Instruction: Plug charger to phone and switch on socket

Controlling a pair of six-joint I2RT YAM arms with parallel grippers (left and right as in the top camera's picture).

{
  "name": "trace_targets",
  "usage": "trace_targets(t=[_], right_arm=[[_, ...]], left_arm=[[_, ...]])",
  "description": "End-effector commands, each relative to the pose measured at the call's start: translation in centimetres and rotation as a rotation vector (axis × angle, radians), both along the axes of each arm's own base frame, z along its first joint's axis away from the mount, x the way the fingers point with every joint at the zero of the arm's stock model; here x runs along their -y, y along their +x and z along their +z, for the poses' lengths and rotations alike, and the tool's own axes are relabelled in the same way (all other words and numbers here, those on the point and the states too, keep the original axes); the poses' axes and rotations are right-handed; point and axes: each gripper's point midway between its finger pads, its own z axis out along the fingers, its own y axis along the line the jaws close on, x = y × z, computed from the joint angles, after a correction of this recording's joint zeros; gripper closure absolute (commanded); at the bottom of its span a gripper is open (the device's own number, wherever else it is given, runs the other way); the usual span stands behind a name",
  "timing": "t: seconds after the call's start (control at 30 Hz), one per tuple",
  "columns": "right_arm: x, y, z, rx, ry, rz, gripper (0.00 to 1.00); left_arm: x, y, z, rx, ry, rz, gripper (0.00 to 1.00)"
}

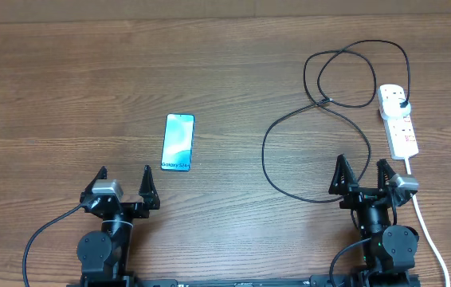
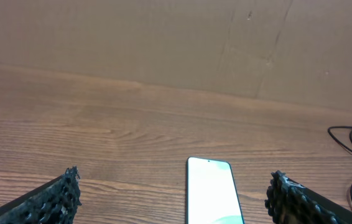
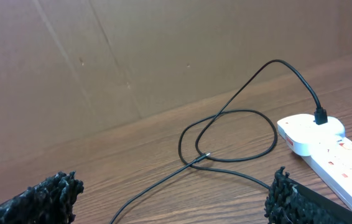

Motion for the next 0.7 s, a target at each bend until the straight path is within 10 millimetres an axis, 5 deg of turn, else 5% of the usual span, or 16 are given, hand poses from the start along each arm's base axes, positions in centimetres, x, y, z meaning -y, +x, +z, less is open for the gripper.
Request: trace_targets(t=[0.0, 0.67], right_arm=[[0.0, 0.0, -0.3, -0.001, -0.010, 0.001, 0.00], [0.0, 0.0, -0.3, -0.001, -0.010, 0.001, 0.00]], left_arm=[[-0.3, 0.0, -0.1, 0.005, 0.023, 0.014, 0.01], [1.5, -0.4, 0.8, 0.006, 0.067, -0.098, 0.00]])
